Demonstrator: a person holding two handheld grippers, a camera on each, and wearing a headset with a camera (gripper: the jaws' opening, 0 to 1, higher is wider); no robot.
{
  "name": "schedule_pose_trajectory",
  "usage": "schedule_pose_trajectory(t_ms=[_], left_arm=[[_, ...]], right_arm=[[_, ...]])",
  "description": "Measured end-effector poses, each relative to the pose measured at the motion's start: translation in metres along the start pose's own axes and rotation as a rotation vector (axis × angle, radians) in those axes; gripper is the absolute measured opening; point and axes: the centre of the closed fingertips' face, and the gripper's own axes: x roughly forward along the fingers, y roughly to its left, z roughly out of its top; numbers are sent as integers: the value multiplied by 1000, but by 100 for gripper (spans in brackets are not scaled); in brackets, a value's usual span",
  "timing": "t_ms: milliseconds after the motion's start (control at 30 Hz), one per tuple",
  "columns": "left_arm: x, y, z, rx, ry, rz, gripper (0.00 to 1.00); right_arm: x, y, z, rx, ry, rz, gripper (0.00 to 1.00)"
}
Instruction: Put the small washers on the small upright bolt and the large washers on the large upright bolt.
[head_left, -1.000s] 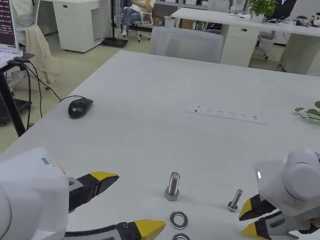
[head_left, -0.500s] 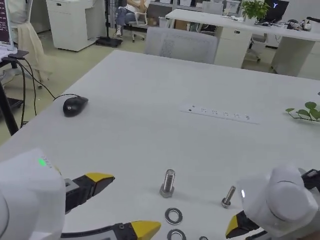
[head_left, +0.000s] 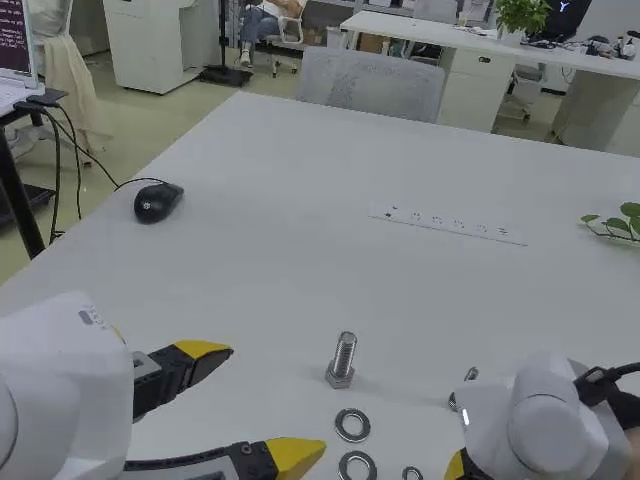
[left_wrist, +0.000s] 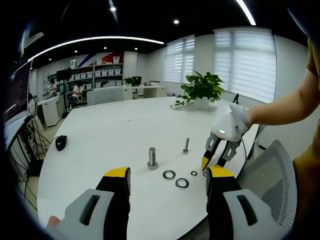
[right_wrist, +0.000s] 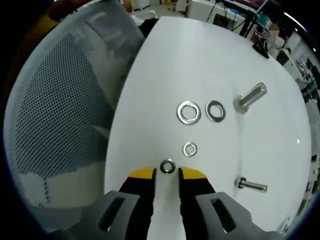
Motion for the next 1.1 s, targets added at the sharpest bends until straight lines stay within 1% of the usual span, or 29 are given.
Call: schedule_pose_trajectory(t_ms=[100, 133, 167, 233, 533, 567, 733, 933, 1100], left_arm=[[0, 0, 1, -5, -3, 2, 61], [0, 1, 1, -6, -4, 4, 61], [0, 1, 1, -6, -4, 7, 61], [0, 2, 0, -12, -4, 9, 61], [2, 2, -1, -15, -3, 14, 61], [2, 2, -1, -16, -3, 13, 61], [2, 2, -2, -15, 1, 15, 60], [0, 2, -2, -15, 2, 16, 60], [-1, 2, -2, -14, 2, 16, 60]], right_arm=[[3, 1, 0, 4, 0, 9, 19], [3, 3, 0, 6, -3, 23, 18], [3, 1, 1, 5, -9, 17, 19], [3, 1, 1, 10, -10, 23, 19], [4, 1, 3, 7, -4, 23, 18], [4, 2, 2, -6, -2, 22, 18], [4, 2, 3, -10, -3, 19, 14], [4, 2, 4, -7, 12, 16, 13], [4, 1, 4, 7, 7, 23, 12]])
